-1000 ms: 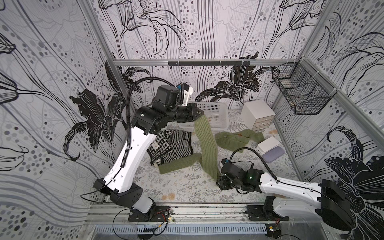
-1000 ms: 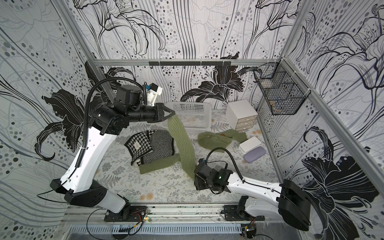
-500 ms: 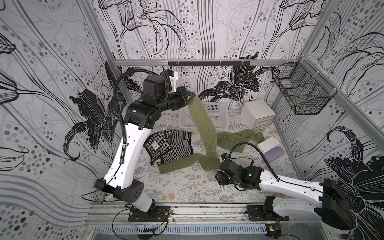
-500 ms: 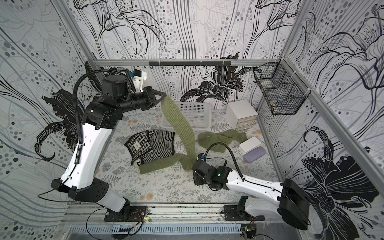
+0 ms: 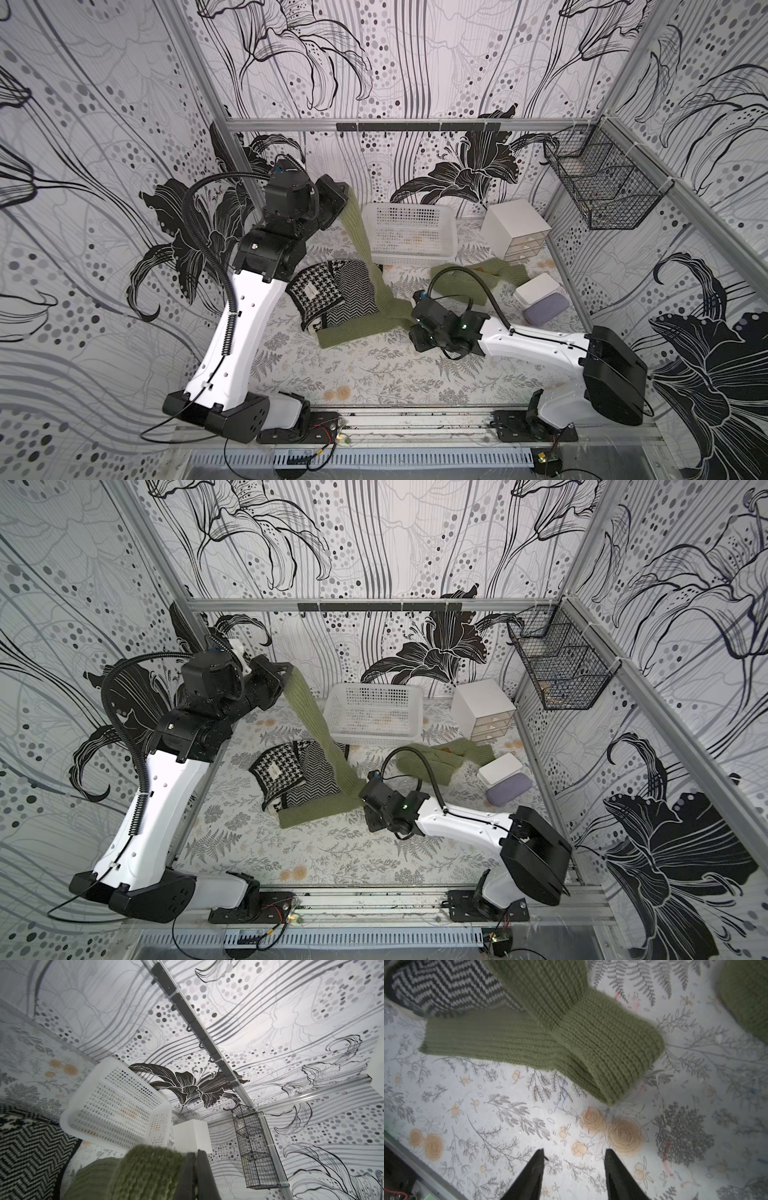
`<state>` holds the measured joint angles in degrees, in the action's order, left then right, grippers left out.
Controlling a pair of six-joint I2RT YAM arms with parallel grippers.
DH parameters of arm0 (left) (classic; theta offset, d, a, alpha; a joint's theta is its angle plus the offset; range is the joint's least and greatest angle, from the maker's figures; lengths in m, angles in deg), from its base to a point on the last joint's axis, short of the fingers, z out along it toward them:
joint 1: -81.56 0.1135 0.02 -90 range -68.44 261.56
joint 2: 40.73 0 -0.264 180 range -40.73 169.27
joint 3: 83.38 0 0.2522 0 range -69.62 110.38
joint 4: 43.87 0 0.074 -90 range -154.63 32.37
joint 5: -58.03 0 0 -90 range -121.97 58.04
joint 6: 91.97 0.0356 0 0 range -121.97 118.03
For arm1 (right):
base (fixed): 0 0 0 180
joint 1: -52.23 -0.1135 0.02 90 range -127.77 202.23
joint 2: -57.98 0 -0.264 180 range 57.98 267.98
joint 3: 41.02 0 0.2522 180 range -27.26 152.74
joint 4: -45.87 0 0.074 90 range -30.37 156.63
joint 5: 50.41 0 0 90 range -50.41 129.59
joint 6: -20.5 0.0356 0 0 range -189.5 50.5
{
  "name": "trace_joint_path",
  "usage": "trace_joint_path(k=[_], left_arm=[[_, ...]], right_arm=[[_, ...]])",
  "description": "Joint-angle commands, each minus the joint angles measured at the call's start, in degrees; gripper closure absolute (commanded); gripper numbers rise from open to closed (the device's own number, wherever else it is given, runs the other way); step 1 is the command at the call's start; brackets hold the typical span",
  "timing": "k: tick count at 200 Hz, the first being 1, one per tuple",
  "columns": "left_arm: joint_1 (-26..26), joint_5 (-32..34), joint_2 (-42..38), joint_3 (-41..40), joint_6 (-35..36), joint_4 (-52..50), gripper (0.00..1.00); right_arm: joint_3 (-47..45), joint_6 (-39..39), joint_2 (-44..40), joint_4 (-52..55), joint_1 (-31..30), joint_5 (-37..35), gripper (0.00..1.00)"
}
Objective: Roll up the scarf and place it into the basket
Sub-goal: Fold the scarf at the center of the board.
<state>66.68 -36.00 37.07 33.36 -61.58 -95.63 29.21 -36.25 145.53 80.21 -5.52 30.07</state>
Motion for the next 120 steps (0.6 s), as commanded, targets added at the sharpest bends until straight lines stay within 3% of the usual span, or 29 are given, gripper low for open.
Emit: trace_joint_path(k=[1, 23, 74, 120], left_arm=[[1.85, 1.95, -3.55, -4.49, -2.14, 2.81, 1.00], [4.80, -0.72, -6.34, -8.12, -2.08, 3.53, 1.00], [9.62, -5.88, -9.16, -12.37, -1.23, 3.29, 1.00], [17.57, -12.16, -9.91, -13.43, -0.72, 2.98, 1.00]], right_arm=[[5.09, -2.99, 4.31, 3.13, 1.24, -6.26, 0.48], [9.82, -3.05, 10.05, 6.92, 3.25, -8.84, 0.46], [18.32, -7.72, 19.19, 5.12, 6.08, -1.02, 0.44], [21.24, -10.26, 22.61, -0.02, 5.69, 2.12, 0.40]])
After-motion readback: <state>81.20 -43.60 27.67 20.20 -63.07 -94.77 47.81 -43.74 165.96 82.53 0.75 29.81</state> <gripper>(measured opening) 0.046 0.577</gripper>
